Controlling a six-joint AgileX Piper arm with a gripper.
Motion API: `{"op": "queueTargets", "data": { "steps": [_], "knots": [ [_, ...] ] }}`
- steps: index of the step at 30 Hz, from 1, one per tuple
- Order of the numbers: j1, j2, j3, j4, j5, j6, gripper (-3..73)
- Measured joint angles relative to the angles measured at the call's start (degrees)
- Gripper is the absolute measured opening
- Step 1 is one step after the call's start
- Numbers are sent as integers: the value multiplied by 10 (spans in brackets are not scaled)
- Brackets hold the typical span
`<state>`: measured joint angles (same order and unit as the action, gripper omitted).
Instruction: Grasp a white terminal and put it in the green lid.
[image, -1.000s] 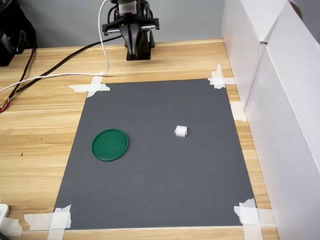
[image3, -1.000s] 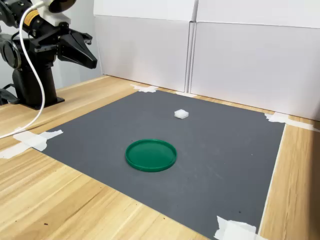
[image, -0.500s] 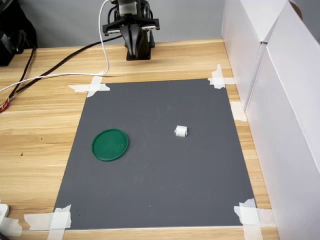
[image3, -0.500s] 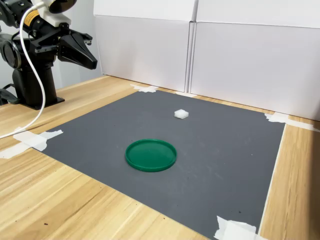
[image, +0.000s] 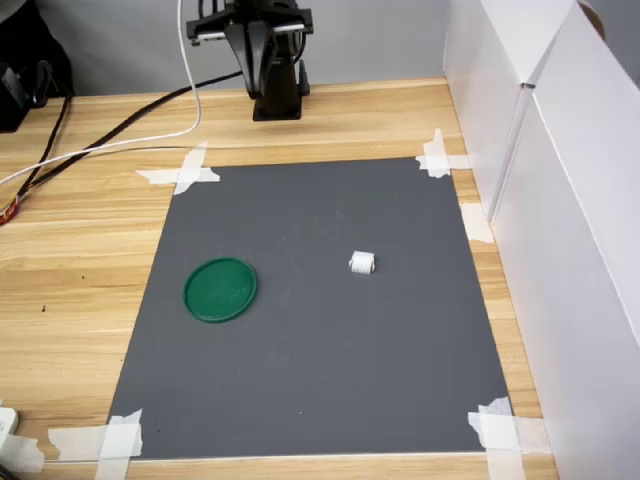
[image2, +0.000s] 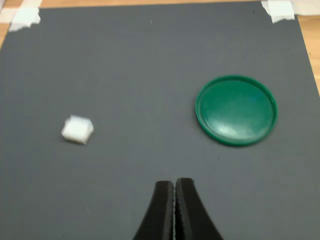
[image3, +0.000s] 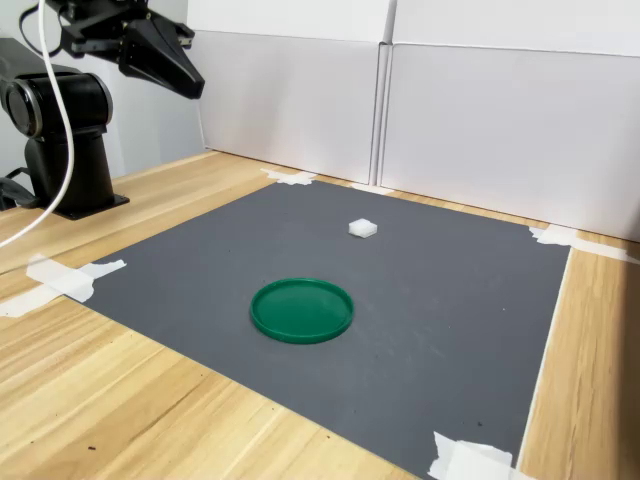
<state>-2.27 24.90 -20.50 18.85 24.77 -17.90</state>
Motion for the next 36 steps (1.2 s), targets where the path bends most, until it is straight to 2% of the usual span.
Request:
{"op": "queueTargets", "data": {
  "steps": [4,8,13,18,24,28,32,36],
  "knots": [
    [0,79,-60,16,3,0,-15],
    [0,173,-129,18,40,-18,-15],
    [0,283,-214,20,117,-88,-15],
    [13,355,-282,29,175,-197,-15],
    [97,428,-349,-6,248,-291,-15],
    [148,471,-379,-36,267,-299,-15],
    [175,508,-406,-54,269,-300,-13],
    [195,541,-434,-68,270,-300,33]
  ]
}}
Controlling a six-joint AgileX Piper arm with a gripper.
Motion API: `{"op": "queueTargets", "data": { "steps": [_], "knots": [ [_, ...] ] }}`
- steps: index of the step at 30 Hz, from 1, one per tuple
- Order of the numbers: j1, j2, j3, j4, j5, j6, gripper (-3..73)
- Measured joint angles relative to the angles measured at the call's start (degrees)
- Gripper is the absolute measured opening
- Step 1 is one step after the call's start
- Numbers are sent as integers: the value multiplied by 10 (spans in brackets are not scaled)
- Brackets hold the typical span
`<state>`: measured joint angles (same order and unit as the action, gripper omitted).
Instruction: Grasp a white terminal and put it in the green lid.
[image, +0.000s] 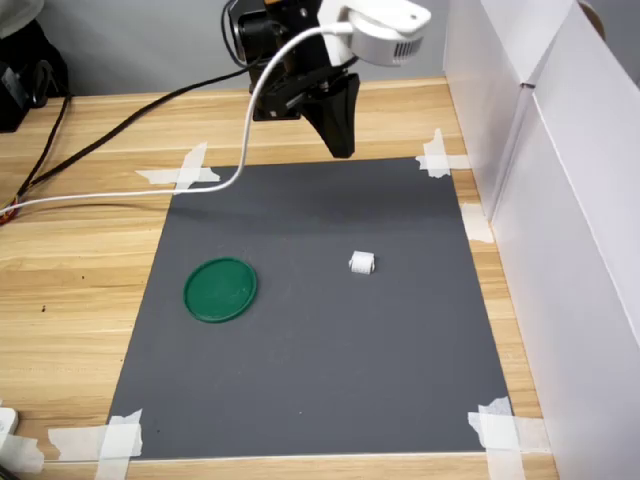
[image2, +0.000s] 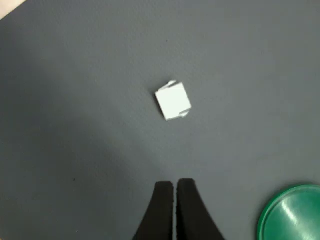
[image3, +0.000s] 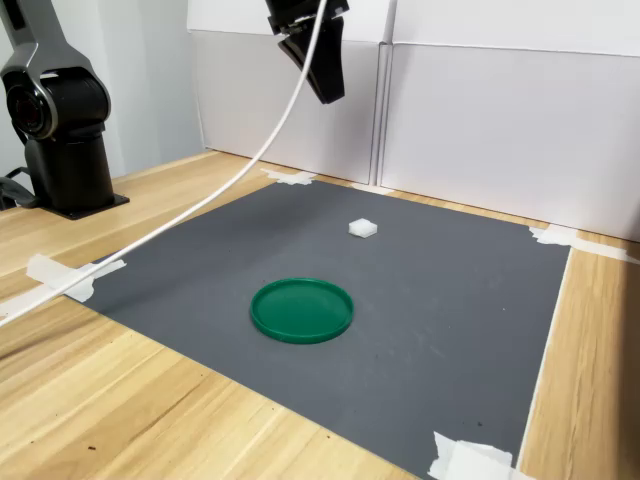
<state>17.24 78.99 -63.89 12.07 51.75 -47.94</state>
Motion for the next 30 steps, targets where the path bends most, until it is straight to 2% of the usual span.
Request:
{"op": "queueTargets", "data": {
  "steps": [4,9,12,15,19,30],
  "knots": [
    [30,21,-24,-29,12,21,156],
    [69,43,-40,-78,22,78,429],
    [77,53,-41,-95,19,91,572],
    [78,60,-51,-99,14,91,673],
    [78,69,-66,-93,13,90,709],
    [78,141,-67,-103,22,90,708]
  ]
}}
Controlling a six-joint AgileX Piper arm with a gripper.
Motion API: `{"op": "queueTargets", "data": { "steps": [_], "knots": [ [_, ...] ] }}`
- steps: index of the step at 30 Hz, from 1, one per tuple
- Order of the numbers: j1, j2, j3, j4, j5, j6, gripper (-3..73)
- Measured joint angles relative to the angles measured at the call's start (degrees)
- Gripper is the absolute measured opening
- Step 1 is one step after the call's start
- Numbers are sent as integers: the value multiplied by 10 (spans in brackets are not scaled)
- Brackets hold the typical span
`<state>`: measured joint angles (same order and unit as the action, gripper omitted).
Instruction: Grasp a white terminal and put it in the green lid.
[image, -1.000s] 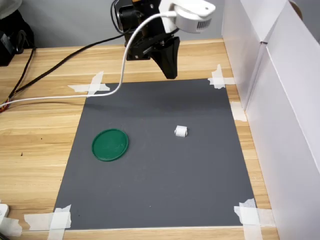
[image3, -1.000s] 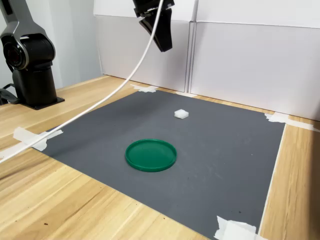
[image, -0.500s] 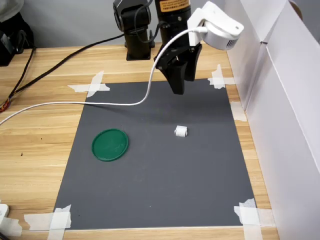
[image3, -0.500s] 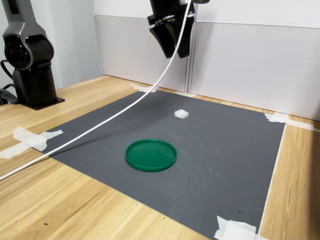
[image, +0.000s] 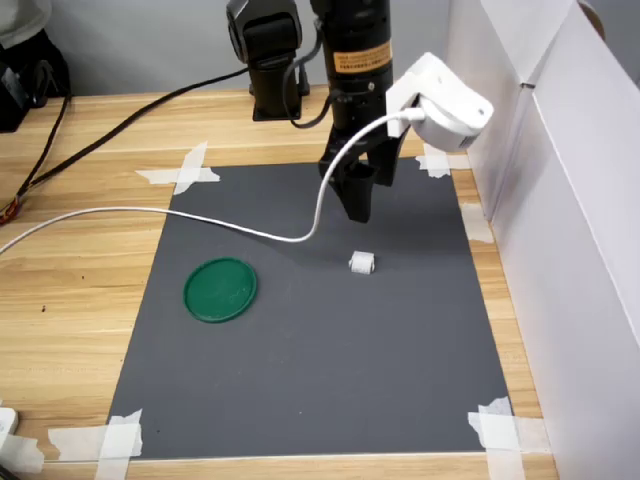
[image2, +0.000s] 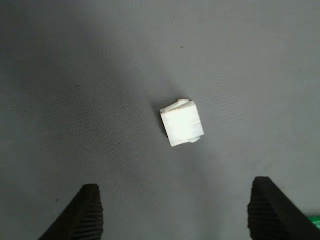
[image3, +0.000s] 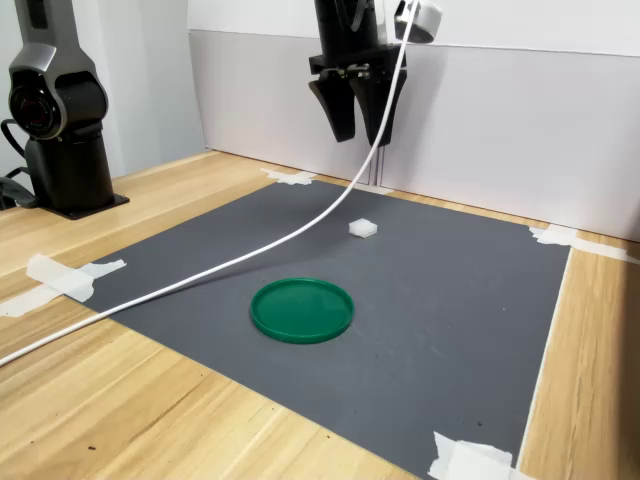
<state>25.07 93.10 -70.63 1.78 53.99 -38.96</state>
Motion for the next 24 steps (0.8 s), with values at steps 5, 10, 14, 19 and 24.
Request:
{"op": "queueTargets", "data": {
  "steps": [5,10,14,19,24],
  "knots": [
    [0,23,0,-4,-15,1,702],
    [0,45,2,-18,-19,10,702],
    [0,64,10,-31,-22,20,702],
    [0,73,10,-37,-49,22,701],
    [0,80,10,-38,-62,21,701]
  ]
}}
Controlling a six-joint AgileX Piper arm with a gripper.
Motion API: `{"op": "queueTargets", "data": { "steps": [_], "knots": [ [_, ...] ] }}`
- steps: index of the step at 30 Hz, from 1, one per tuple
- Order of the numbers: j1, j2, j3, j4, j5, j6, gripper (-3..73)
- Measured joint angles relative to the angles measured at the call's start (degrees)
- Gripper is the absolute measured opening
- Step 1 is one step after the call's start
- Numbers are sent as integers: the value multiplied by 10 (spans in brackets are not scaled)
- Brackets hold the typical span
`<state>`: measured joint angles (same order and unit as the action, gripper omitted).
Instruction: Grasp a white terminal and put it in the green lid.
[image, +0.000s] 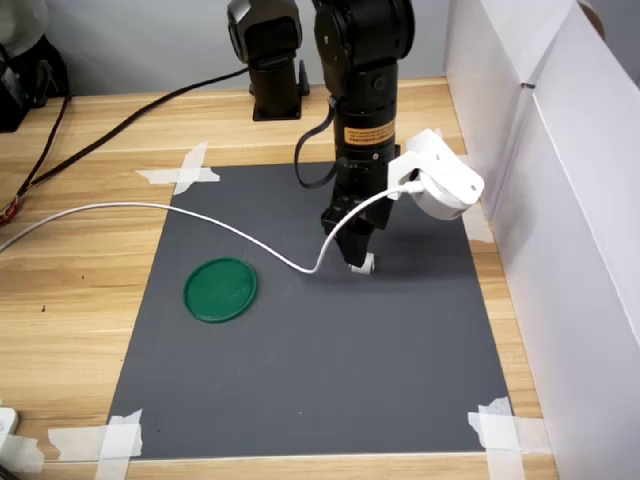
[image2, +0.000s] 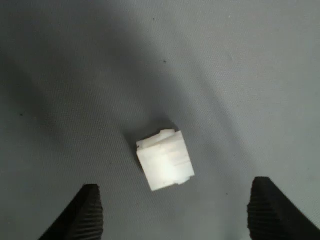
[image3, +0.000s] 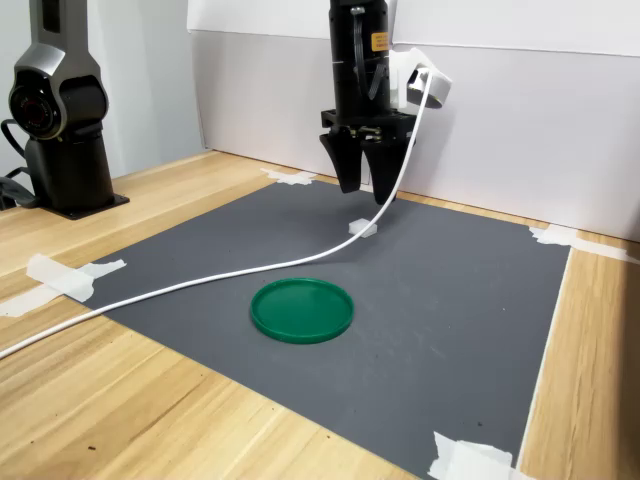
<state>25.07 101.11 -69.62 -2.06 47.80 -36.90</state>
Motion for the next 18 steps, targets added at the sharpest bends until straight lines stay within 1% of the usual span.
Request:
{"op": "queueTargets", "data": {
  "steps": [14,18],
  "knots": [
    [0,46,0,6,-18,-20,701],
    [0,51,0,6,-17,-20,688]
  ]
}}
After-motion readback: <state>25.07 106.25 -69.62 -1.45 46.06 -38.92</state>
